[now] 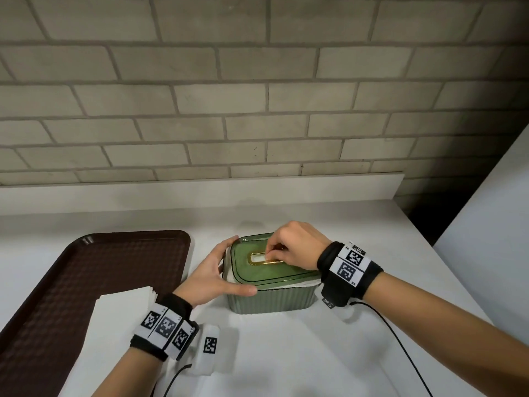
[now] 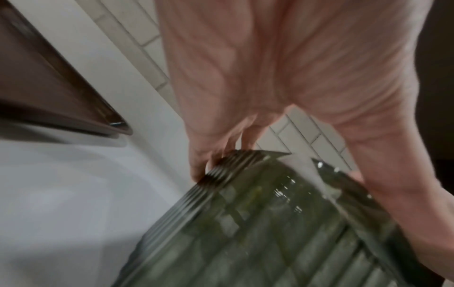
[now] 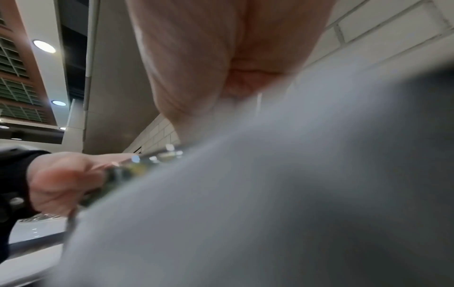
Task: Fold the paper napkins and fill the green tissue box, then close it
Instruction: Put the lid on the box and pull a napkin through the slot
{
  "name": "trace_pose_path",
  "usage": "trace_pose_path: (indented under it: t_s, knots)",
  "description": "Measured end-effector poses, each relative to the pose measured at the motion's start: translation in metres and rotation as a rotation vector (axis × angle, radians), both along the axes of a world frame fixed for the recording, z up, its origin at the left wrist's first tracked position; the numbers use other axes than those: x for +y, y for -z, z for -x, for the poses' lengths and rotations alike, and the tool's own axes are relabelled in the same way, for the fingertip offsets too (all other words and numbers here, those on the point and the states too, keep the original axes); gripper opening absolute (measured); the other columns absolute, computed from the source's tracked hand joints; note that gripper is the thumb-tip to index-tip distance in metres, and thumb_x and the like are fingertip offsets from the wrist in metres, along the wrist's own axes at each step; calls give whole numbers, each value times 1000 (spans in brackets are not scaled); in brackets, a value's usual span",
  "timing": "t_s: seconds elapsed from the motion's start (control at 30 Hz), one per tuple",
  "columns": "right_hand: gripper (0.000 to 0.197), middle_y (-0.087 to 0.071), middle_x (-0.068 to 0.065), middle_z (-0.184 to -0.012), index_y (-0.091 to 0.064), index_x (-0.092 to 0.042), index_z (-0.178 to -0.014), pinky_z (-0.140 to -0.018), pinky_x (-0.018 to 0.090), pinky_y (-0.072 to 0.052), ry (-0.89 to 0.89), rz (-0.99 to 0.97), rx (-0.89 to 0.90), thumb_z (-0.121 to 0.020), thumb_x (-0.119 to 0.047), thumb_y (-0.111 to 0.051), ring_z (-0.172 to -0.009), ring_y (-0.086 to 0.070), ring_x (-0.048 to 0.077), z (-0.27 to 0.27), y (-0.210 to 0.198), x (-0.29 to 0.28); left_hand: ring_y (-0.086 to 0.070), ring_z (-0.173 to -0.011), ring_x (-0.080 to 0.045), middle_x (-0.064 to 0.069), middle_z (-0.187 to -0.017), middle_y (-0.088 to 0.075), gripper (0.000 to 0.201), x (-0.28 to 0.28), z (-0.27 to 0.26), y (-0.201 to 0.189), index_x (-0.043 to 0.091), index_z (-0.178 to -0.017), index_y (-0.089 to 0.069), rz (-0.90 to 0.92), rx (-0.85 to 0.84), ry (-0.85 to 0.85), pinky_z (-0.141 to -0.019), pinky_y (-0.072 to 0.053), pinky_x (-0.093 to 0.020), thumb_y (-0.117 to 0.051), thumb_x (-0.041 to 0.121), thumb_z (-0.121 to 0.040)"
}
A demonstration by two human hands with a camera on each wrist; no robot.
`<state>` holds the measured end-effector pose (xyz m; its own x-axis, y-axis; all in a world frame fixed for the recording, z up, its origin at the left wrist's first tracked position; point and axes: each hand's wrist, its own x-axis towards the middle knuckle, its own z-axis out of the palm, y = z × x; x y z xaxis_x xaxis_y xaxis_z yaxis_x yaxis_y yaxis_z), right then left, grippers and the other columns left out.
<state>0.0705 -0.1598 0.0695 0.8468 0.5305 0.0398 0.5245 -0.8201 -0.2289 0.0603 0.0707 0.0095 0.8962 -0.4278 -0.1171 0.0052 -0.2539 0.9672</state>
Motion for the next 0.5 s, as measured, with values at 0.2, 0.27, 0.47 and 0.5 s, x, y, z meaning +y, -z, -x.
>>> trace_pose_path:
  t_s: [0.2, 0.27, 0.47, 0.5]
  knots:
    - [17, -63, -5, -92, -70, -20, -90, -67, 27, -40, -9, -77, 3, -88, -37, -67, -73, -51, 12, 6, 3, 12, -25, -139, -8, 13, -150, -25, 144, -23, 1, -12, 29, -151, -14, -368, -351, 33, -117, -28, -38, -85, 68, -32]
    - [15, -62, -7, -95, -69, -22, -90, -68, 28, -42, -4, -58, 3, -88, -37, -66, -74, -48, 9, 5, 0, 12, -28, -137, -10, 10, -148, -29, 141, -28, -1, -16, 28, -151, -13, -473, -403, 58, -115, -29, -41, -81, 69, -34]
    - [11, -65, -9, -98, -70, -25, -95, -70, 26, -40, 16, -11, 35, -87, -33, -67, -80, -52, 9, 3, -7, 2, -43, -124, -4, 14, -132, -41, 134, -10, -20, -19, 21, -148, -29, -401, -322, 102, -110, -37, -27, -88, 54, -33]
    - [11, -64, -9, -98, -70, -25, -95, -70, 26, -40, 11, 9, 26, -87, -32, -67, -83, -54, 11, 3, -7, 1, -44, -123, -3, 15, -130, -41, 131, -8, -21, -19, 21, -147, -31, -388, -316, 121, -110, -37, -28, -90, 51, -33]
